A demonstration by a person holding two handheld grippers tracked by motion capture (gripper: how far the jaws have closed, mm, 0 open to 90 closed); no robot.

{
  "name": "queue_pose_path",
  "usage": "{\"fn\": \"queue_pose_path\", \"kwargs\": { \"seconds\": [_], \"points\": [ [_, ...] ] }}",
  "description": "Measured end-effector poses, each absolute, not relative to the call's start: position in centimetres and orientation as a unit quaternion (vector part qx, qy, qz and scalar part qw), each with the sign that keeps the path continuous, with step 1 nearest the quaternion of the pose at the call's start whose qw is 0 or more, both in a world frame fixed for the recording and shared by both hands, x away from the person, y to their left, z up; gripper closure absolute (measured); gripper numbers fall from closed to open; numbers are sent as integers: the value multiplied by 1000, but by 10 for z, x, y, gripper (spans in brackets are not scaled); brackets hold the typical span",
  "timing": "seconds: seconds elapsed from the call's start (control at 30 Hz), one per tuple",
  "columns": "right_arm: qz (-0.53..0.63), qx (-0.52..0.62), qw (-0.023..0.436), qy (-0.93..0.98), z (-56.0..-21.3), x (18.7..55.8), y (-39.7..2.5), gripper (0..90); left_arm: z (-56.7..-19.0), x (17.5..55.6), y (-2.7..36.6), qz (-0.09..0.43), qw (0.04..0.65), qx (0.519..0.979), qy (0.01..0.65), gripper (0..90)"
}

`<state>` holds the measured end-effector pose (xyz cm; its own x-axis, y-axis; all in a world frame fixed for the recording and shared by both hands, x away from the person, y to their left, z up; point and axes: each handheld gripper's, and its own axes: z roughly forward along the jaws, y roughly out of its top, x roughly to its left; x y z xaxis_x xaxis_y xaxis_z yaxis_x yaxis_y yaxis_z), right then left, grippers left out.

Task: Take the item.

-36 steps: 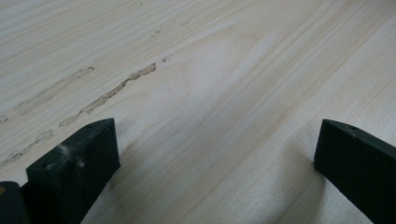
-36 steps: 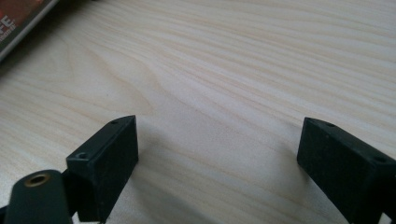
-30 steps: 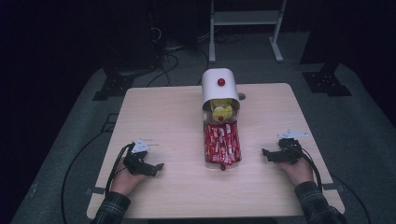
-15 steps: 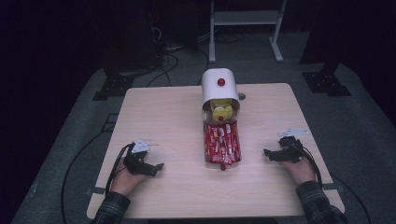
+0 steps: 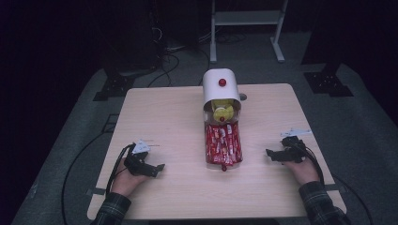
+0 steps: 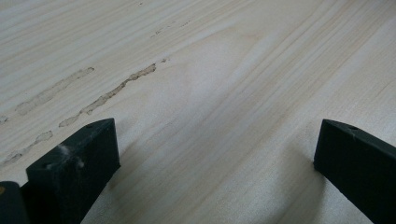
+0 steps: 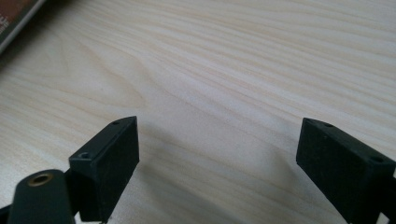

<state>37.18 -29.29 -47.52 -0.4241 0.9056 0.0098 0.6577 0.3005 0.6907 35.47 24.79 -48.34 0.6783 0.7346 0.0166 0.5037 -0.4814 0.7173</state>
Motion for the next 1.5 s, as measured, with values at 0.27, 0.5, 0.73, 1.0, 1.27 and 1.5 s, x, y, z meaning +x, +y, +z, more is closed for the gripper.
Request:
{"fn": "queue_pose_path", "kwargs": {
  "seconds": [0.27,0.5,0.73,1.0,1.27,1.5],
  "points": [
    [323,497,193,782,-472,370,-292,123,-483,355,248,163,354,845,366,0],
    [330,495,189,781,-469,368,-291,123,-483,355,248,163,354,845,366,0],
    [334,492,194,780,-462,367,-289,123,-483,355,248,163,353,845,366,0],
    [341,490,197,778,-456,365,-289,123,-483,355,248,163,353,846,366,0],
    [350,487,199,775,-450,363,-288,123,-483,355,248,163,351,847,365,0],
    [357,483,202,774,-446,362,-288,123,-483,355,248,163,352,846,366,0]
  ]
}}
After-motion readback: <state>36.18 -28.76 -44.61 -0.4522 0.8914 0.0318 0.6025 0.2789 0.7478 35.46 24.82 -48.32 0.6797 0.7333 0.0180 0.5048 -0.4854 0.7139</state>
